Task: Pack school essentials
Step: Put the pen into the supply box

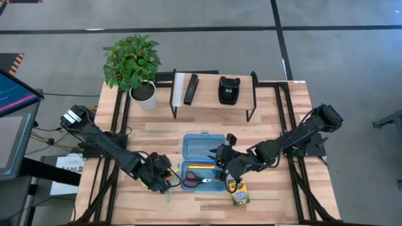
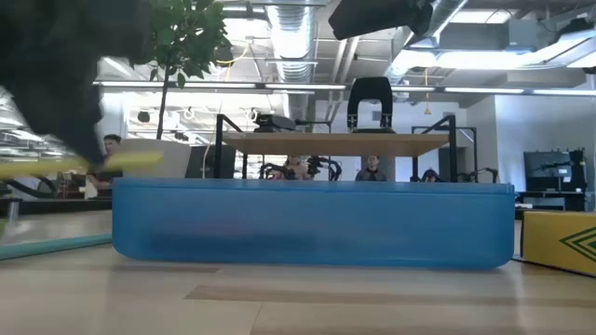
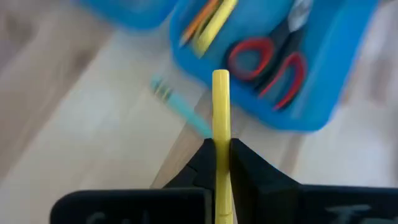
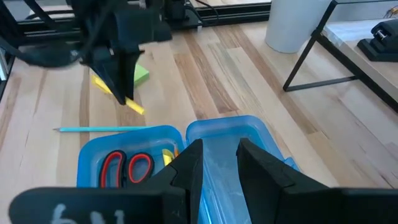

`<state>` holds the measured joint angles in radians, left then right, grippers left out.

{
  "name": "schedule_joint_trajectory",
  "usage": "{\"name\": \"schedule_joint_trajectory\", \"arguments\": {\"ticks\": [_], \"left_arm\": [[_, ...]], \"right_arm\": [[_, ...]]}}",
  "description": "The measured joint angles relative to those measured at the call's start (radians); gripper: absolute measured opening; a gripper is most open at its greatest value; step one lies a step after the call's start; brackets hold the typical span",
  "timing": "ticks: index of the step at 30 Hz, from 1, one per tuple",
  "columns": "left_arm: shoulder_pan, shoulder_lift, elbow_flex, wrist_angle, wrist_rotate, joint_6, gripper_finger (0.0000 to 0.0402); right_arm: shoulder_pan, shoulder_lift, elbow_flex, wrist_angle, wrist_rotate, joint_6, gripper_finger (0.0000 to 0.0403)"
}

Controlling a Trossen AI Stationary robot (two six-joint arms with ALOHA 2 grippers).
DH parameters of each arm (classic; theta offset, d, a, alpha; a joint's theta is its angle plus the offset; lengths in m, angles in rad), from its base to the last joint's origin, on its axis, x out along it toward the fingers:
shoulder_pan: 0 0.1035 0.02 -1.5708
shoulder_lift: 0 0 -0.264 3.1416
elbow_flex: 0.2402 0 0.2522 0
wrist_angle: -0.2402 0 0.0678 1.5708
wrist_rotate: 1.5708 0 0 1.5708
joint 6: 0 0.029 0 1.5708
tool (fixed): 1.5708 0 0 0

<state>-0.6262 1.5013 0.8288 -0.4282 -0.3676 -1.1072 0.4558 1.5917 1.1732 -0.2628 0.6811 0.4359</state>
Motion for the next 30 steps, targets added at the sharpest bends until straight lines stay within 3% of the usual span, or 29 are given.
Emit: {"name": "schedule_joint_trajectory", "arguments": {"ticks": [6,14,21,30], "left_arm": [[0.082,0.012,0.135,0.002,0.006,0.331,0.0001],[0.228,0.133,0.251,0.109,0.15,0.676,0.0],[0.294,0.295,0.346,0.169,0.278,0.844,0.0],[0.3,0.434,0.466,0.15,0.28,0.968,0.0023]], "right_arm": [[-0.021,-0.002,0.0,-0.012,0.0,-0.013,0.0118],[-0.012,-0.093,-0.001,-0.091,0.01,-0.018,0.0118],[0.029,-0.178,0.0,-0.151,0.08,0.01,0.0118],[0.044,-0.173,0.0,-0.176,0.084,0.038,0.0118]]}}
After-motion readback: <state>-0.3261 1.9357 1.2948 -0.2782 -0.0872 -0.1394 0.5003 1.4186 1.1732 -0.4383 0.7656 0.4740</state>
